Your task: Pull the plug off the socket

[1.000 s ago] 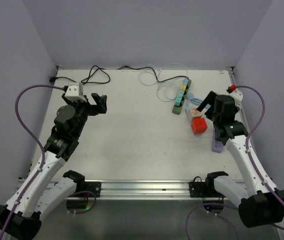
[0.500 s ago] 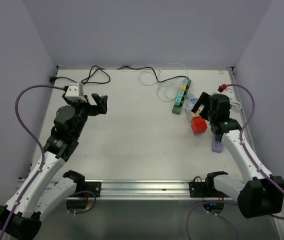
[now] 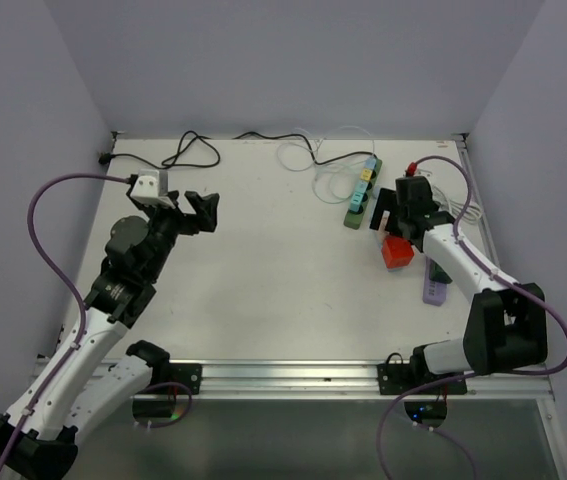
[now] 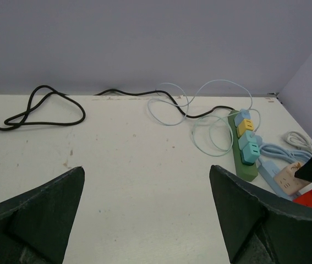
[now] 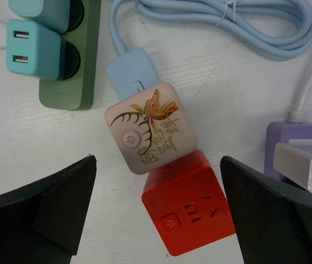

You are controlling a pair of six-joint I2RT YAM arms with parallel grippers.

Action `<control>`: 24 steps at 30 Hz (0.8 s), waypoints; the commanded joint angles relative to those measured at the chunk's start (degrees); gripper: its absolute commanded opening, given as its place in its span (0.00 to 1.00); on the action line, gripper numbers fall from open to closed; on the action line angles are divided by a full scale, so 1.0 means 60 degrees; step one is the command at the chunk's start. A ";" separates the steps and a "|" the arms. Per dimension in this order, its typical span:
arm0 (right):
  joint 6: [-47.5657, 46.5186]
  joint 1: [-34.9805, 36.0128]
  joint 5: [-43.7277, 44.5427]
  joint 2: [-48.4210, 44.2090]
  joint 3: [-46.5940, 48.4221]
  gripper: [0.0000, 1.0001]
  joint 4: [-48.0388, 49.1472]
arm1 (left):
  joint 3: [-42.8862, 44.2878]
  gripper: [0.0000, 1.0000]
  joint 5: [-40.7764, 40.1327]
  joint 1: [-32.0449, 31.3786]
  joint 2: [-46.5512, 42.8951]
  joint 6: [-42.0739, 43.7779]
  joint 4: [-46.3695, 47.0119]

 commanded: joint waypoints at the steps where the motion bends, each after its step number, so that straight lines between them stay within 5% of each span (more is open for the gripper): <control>1: -0.0509 0.0164 -0.0235 -0.0161 0.0032 0.99 -0.0277 | 0.0209 1.00 0.0055 -0.0283 -0.0063 0.0199 0.0245; 24: -0.0598 0.0516 0.0173 0.0191 -0.0216 0.99 -0.1537 | 0.0107 1.00 0.0274 -0.0811 0.0215 0.0507 0.0655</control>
